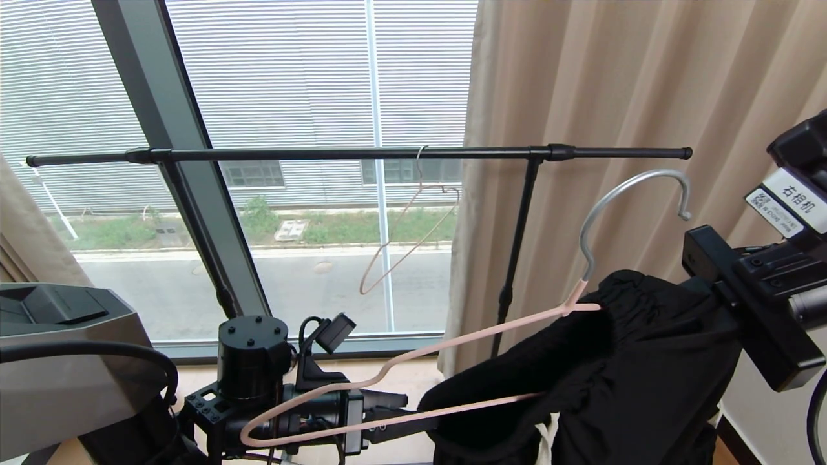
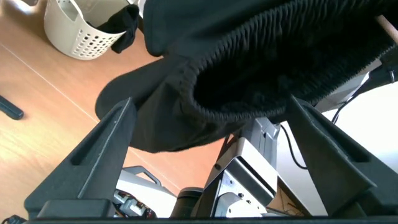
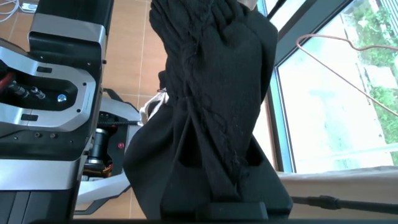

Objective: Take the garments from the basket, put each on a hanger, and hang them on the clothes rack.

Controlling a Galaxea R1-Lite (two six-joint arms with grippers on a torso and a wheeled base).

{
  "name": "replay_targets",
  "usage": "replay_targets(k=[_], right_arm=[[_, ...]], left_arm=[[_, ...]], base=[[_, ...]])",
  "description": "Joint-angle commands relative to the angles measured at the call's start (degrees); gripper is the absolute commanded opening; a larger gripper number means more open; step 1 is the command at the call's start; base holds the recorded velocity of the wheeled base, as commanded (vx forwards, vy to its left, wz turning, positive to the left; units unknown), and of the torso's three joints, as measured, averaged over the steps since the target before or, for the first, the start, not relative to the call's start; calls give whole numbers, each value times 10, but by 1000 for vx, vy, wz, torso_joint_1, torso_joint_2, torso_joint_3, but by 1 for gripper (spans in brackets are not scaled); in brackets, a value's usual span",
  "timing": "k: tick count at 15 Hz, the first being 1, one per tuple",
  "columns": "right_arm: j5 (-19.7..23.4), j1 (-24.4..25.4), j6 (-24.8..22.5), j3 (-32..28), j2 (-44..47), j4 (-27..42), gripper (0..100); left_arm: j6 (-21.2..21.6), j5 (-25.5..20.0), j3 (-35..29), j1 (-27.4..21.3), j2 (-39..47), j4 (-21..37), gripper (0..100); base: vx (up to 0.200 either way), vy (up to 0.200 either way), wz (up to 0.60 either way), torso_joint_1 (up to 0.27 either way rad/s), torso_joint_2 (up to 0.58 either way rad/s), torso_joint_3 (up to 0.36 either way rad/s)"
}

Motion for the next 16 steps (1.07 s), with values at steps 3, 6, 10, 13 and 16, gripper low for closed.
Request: replay_targets(k=[3, 6, 10, 13, 16], right_arm=[[1, 13, 0, -1, -2, 0, 0], [26, 14, 2, -4, -5, -1, 0], [33, 13, 5, -1, -14, 0, 0], [35, -30, 5, 9, -20, 0, 0], [37, -96, 5, 19, -13, -1, 0]], left_arm=[[3, 2, -8, -7, 6, 2, 100], [4, 2, -10, -14, 10, 4, 100], [46, 2, 7, -15, 6, 3, 0], [50, 2, 30, 14, -26, 2, 0], [89, 2, 72, 65, -55, 2, 0]], base=[[0, 0, 0, 0, 0, 0], [0, 0, 0, 0, 0, 0], [0, 0, 0, 0, 0, 0], [0, 0, 0, 0, 0, 0], [0, 0, 0, 0, 0, 0]])
